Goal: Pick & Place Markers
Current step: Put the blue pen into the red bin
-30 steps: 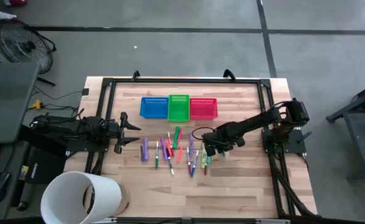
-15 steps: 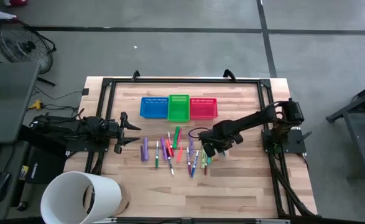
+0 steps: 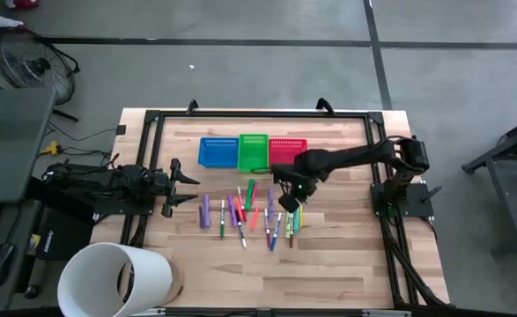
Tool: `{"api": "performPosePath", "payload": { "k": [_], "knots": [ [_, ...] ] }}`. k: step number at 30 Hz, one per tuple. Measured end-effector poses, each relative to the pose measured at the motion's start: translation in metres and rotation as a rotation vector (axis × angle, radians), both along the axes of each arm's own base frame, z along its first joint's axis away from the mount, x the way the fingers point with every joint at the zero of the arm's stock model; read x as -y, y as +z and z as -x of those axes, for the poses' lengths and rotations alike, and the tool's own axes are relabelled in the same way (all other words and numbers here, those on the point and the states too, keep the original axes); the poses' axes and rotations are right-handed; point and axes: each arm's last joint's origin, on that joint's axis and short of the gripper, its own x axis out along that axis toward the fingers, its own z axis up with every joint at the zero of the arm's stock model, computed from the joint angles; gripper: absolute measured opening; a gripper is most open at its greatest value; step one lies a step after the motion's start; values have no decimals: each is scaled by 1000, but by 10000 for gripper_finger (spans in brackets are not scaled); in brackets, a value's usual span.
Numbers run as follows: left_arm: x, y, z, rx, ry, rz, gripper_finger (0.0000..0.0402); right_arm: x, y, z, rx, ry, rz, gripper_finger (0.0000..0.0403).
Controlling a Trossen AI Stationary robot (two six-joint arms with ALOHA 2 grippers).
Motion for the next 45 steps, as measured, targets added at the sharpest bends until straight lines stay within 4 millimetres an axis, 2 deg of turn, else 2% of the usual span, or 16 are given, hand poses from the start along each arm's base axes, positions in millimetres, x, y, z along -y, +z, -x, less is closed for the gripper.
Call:
{"api": "performPosePath", "payload": {
  "k": [5, 9, 13, 21, 33, 39, 45],
  "knots": [
    [0, 0, 0, 0, 0, 0, 195, 33, 25, -7, 90, 161, 33, 29],
    [0, 0, 0, 0, 0, 0, 195, 63, 37, -5, 130, 256, 66, 29],
    [0, 0, 0, 0, 0, 0, 195, 88, 41, 0, 150, 354, 99, 29],
    [0, 0, 0, 0, 0, 0, 195, 120, 42, 9, 134, 543, 227, 29],
    [0, 0, 0, 0, 0, 0, 195, 153, 42, 9, 188, 712, 369, 29],
    [0, 0, 0, 0, 0, 0, 195, 156, 13, -5, 173, 791, 307, 29],
    [0, 0, 0, 0, 0, 0, 195, 155, -2, -11, 121, 826, 305, 32]
  ]
}}
